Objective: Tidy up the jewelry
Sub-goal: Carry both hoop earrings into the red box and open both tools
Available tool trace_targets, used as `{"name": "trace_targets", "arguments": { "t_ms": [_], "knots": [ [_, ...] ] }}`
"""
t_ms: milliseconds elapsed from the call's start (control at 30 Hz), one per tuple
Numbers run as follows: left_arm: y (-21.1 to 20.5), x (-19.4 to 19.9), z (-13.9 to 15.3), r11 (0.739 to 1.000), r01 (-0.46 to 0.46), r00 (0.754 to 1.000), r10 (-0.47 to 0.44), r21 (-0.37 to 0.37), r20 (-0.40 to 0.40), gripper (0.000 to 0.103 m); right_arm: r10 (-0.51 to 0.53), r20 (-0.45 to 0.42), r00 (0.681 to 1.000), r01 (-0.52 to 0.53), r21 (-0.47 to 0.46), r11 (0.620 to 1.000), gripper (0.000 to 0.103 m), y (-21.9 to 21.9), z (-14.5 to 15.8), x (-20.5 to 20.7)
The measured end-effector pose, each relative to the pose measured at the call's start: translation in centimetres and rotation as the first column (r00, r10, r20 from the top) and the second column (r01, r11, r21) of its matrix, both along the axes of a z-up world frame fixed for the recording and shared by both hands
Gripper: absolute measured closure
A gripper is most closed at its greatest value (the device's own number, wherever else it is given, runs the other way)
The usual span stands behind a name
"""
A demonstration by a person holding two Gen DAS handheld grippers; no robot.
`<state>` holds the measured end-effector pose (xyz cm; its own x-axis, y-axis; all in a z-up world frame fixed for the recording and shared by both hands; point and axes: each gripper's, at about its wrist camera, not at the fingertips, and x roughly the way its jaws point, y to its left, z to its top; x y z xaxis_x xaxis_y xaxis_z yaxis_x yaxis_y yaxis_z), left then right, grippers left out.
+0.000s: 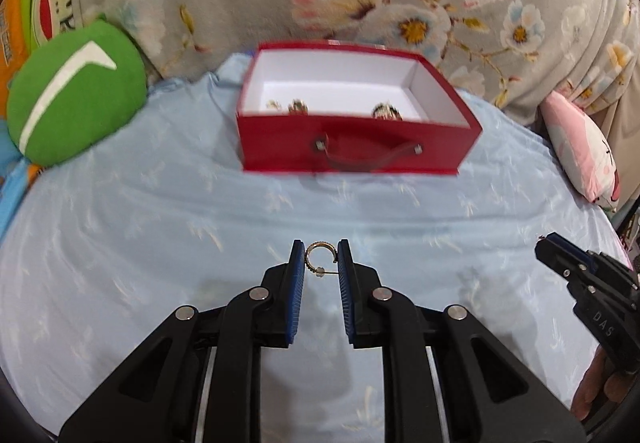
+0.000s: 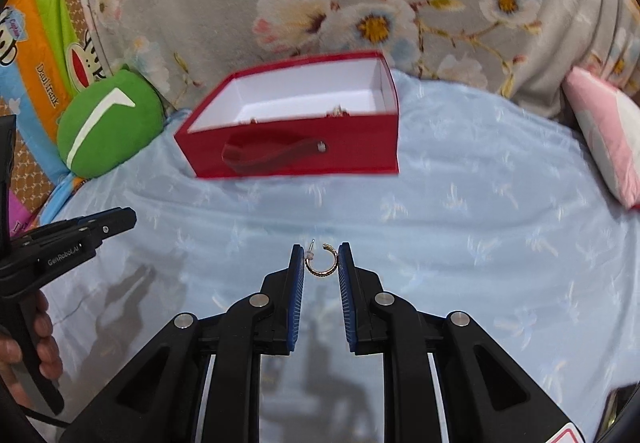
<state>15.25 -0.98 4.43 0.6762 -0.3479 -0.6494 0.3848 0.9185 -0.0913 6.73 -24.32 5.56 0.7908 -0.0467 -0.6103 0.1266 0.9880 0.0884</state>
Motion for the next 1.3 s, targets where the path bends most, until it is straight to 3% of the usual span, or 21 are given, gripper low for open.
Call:
{"name": "trace_targets", "arguments": {
  "t_ms": [300,500,667,900,1300],
  "knots": [
    [-1.7,6.6,8.5,0.999,-0.024,0.98,0.013,0.049,0.199,0.087,0.029,0.125,0.992,-0.022,-0.056,0.998,0.087,-1.8,7.8,9.0],
    [-5.0,13.1,11.4,0.997,-0.015,0.967,-0.004,0.071,0.256,0.087,0.026,0.148,0.989,-0.022,-0.028,0.999,0.087,-3.7,10.0,16.5],
    [-7.6,18.6,11.0,0.997,-0.01,0.973,-0.008,0.075,0.231,0.087,0.021,0.136,0.991,-0.017,-0.027,1.0,0.087,-4.7,9.4,21.9],
    [-10.4,24.6,7.6,0.993,-0.039,0.983,0.019,0.108,0.181,0.087,0.012,0.077,0.997,-0.013,0.013,1.0,0.087,-5.9,6.3,28.2],
    [-13.2,28.3,3.5,0.985,-0.058,0.988,0.033,0.164,0.148,0.087,-0.015,-0.003,1.0,0.015,0.013,1.0,0.087,-6.2,1.4,33.0]
  ]
}}
